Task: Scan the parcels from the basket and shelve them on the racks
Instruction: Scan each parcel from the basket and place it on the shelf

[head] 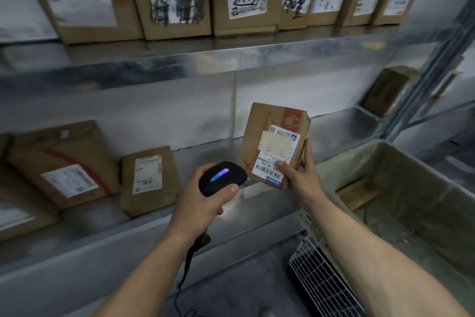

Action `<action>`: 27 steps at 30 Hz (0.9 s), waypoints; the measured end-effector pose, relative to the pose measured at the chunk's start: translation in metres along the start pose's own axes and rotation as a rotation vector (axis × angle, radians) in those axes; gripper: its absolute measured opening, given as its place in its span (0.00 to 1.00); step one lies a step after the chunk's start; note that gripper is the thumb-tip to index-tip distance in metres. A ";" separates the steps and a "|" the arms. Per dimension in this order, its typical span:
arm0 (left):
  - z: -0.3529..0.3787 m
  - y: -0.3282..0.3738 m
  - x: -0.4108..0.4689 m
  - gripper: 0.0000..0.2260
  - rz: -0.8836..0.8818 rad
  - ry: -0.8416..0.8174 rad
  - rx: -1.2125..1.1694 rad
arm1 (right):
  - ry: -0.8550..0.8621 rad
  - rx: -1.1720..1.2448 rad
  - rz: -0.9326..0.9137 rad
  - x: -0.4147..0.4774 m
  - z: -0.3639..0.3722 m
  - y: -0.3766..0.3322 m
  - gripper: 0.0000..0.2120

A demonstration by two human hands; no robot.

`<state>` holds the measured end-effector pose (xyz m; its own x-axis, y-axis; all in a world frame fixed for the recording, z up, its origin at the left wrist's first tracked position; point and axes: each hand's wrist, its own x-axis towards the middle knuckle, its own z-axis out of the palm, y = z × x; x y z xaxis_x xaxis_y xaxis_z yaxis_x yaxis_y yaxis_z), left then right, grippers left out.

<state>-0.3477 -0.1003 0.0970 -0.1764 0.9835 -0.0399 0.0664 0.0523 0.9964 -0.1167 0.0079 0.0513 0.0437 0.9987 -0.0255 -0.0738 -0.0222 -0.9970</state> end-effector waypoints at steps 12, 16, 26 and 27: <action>-0.049 -0.008 0.008 0.21 -0.064 0.312 -0.015 | -0.363 -0.054 0.042 0.044 0.093 0.013 0.40; -0.054 -0.009 0.015 0.20 -0.092 0.412 -0.019 | -0.403 -0.050 0.052 0.056 0.092 0.033 0.43; -0.049 -0.011 0.038 0.20 -0.091 0.565 -0.019 | -0.562 -0.203 0.018 0.095 0.095 0.041 0.56; -0.050 -0.011 0.039 0.20 -0.091 0.581 -0.017 | -0.582 -0.222 -0.001 0.099 0.098 0.044 0.56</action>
<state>-0.4041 -0.0710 0.0880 -0.6903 0.7188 -0.0824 0.0108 0.1241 0.9922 -0.2132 0.1100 0.0121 -0.5113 0.8583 -0.0432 0.1379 0.0324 -0.9899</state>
